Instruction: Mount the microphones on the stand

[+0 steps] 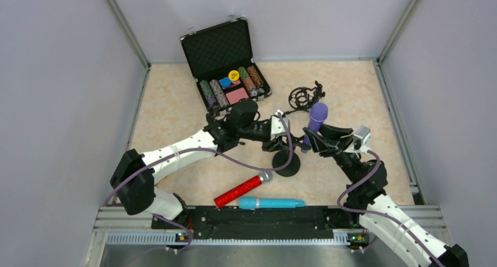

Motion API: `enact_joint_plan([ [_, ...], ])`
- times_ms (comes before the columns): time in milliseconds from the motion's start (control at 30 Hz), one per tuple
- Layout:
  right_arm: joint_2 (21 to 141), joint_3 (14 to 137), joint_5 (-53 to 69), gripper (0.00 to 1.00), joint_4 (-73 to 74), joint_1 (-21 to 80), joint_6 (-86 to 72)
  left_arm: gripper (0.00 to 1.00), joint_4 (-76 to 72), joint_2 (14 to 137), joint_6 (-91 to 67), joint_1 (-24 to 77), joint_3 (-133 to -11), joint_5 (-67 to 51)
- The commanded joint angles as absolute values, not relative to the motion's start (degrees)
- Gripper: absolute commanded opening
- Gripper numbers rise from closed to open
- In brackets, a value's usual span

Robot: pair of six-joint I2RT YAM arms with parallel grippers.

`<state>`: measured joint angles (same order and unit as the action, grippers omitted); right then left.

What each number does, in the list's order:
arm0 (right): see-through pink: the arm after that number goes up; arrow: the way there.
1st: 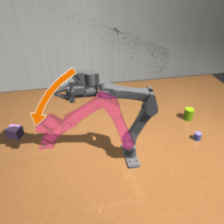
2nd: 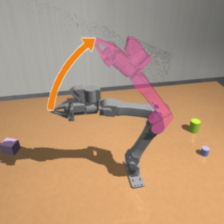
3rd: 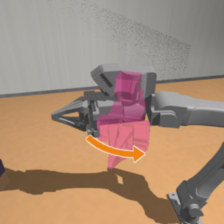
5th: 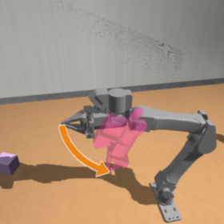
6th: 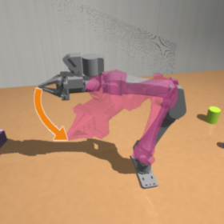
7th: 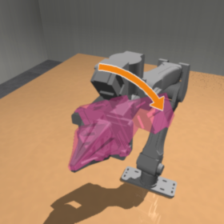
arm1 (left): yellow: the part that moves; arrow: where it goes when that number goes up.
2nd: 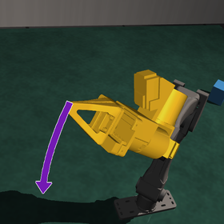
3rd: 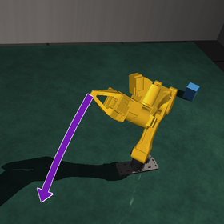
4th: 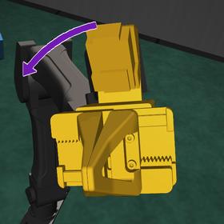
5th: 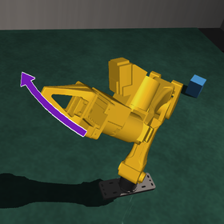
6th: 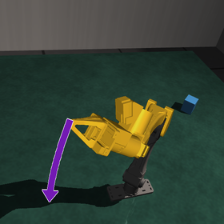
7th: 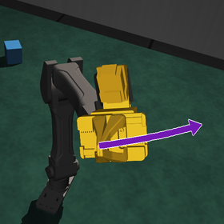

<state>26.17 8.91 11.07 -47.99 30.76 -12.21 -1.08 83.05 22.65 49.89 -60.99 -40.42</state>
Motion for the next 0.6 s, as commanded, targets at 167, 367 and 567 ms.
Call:
enact_joint_plan([
  [167, 30.5, 7.9, 10.1, 0.0, -59.4, 32.4, -14.2, 0.0, -2.8, 83.8, 21.9, 50.3, -61.0, -41.9],
  [367, 31.3, 8.0, 10.1, 0.0, -59.5, 32.7, -13.8, 0.0, -2.4, 84.1, 21.7, 50.3, -61.5, -42.0],
  [567, 31.6, 9.1, 10.2, 0.0, -56.9, 32.8, -13.4, 0.63, -2.0, 83.8, 21.4, 50.3, -61.7, -41.3],
])
